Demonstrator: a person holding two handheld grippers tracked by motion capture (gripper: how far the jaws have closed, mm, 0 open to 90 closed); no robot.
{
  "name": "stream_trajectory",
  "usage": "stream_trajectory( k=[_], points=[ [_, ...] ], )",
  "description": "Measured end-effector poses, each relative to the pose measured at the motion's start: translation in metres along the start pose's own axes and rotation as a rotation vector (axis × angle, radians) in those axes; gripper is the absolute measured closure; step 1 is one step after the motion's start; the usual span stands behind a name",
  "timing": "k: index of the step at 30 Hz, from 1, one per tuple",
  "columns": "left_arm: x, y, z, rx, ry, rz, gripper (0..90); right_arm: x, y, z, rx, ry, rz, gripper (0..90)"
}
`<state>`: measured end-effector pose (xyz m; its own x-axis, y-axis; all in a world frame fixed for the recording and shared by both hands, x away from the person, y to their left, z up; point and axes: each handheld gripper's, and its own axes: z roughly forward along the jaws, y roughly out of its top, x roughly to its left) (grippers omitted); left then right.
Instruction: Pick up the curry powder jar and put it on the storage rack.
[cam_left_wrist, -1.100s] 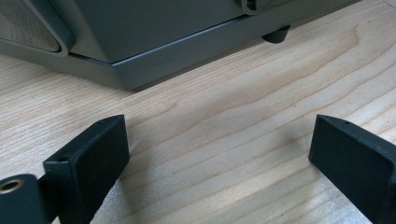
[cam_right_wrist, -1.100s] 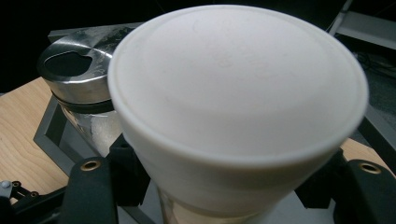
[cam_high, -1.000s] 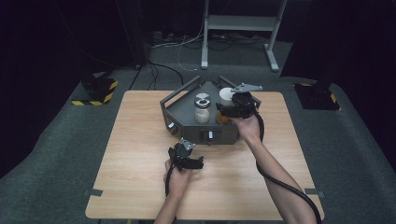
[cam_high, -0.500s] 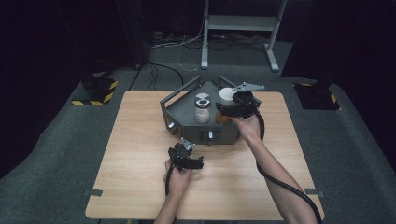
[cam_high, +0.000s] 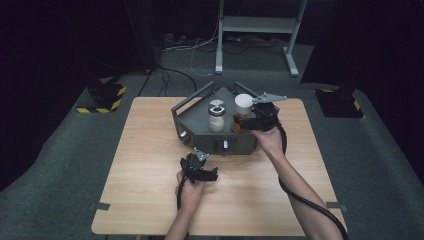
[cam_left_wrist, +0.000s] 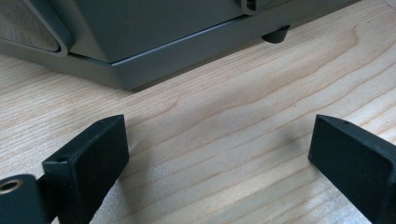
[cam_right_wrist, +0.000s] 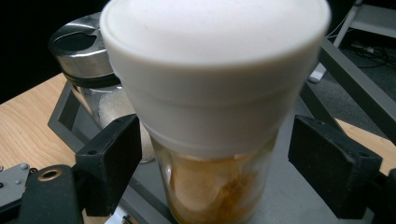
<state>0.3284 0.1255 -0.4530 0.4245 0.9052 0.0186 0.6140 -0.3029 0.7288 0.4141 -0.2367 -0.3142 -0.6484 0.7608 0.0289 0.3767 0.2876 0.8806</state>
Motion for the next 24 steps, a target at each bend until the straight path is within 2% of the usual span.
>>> stream_trajectory(
  k=[24],
  points=[
    [0.0,0.0,0.0,-0.001,0.001,0.0,4.9,-0.011,-0.034,-0.023,-0.011,-0.007,0.016,17.5]
  ],
)
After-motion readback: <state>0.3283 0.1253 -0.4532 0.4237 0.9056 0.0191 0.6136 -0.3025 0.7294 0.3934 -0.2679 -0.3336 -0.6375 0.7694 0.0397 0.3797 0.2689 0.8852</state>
